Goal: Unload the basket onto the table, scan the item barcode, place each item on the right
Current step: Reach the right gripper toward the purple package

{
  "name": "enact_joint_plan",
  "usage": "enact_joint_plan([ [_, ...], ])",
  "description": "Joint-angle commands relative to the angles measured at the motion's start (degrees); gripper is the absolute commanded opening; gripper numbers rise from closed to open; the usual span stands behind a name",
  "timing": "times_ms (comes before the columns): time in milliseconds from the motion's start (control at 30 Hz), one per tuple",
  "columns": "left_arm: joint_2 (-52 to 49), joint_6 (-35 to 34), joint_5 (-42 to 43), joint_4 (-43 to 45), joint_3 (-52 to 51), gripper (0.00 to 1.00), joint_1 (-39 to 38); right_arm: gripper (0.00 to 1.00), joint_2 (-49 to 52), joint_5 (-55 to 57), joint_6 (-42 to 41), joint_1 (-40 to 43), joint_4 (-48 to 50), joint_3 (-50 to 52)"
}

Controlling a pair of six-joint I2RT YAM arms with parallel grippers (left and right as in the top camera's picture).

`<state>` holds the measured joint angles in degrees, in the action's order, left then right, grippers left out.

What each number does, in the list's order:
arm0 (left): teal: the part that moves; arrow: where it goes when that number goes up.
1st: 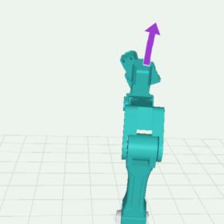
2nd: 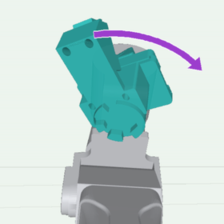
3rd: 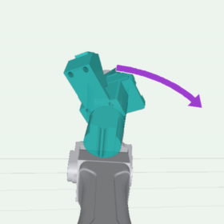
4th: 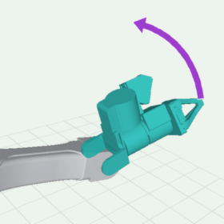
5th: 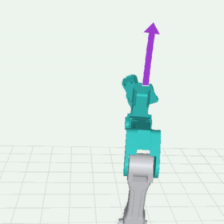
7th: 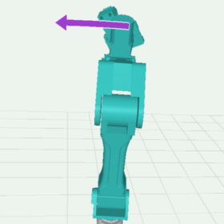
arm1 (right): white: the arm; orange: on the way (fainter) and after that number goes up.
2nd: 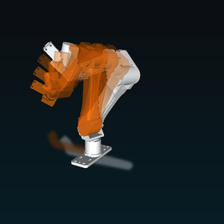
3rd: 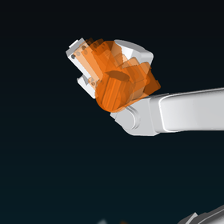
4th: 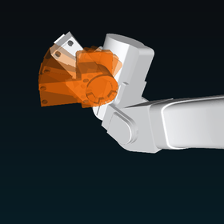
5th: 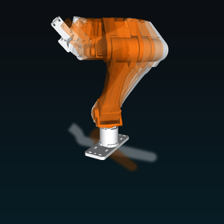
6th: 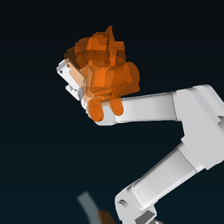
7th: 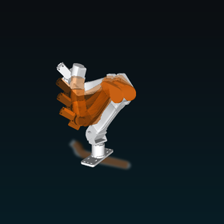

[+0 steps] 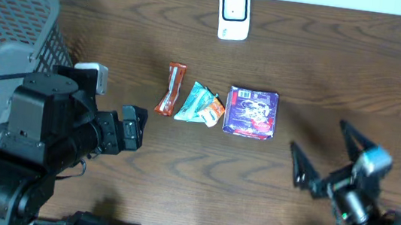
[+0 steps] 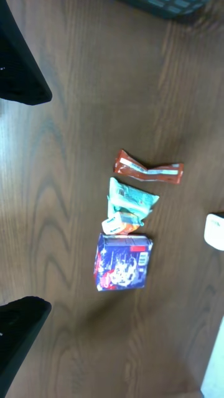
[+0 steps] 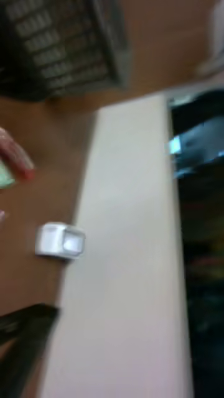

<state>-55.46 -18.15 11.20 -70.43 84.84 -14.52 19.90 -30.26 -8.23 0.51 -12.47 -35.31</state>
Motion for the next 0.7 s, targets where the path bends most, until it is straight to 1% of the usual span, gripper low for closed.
enact_joint_plan([
  [0,0.50,0.13,-0.55,-0.07,0.17,0.98,-0.35,0.99,13.81,4.02,8.48,-0.17,-13.99,-14.05],
  [67,0.48,0.13,-0.55,-0.07,0.17,0.98,-0.35,0.99,22.10,1.84,8.55,-0.20,-24.33,-21.73],
  [100,0.48,0.13,-0.55,-0.07,0.17,0.98,-0.35,0.99,24.59,0.00,8.52,-0.20,-27.19,-23.78],
  [167,0.48,0.13,-0.55,-0.07,0.17,0.98,-0.35,0.99,31.01,-7.34,8.09,-0.20,-33.46,-27.98],
  [200,0.48,0.13,-0.55,-0.07,0.17,0.98,-0.35,0.99,33.22,-9.27,8.09,-0.20,-35.04,-28.85],
  [300,0.48,0.13,-0.55,-0.07,0.17,0.98,-0.35,0.99,38.84,-10.78,7.37,-0.20,-35.78,-28.89],
  [400,0.50,0.13,-0.55,-0.07,0.17,0.98,-0.35,0.99,44.94,-9.46,5.99,-0.20,-34.91,-28.81],
  [500,0.48,0.13,-0.55,-0.07,0.17,0.98,-0.35,0.99,51.65,-0.26,-0.98,-0.24,-35.21,-28.81],
  [667,0.48,0.13,-0.55,-0.07,0.17,0.98,-0.35,0.99,61.88,4.72,-1.16,-0.24,-37.73,-29.31],
])
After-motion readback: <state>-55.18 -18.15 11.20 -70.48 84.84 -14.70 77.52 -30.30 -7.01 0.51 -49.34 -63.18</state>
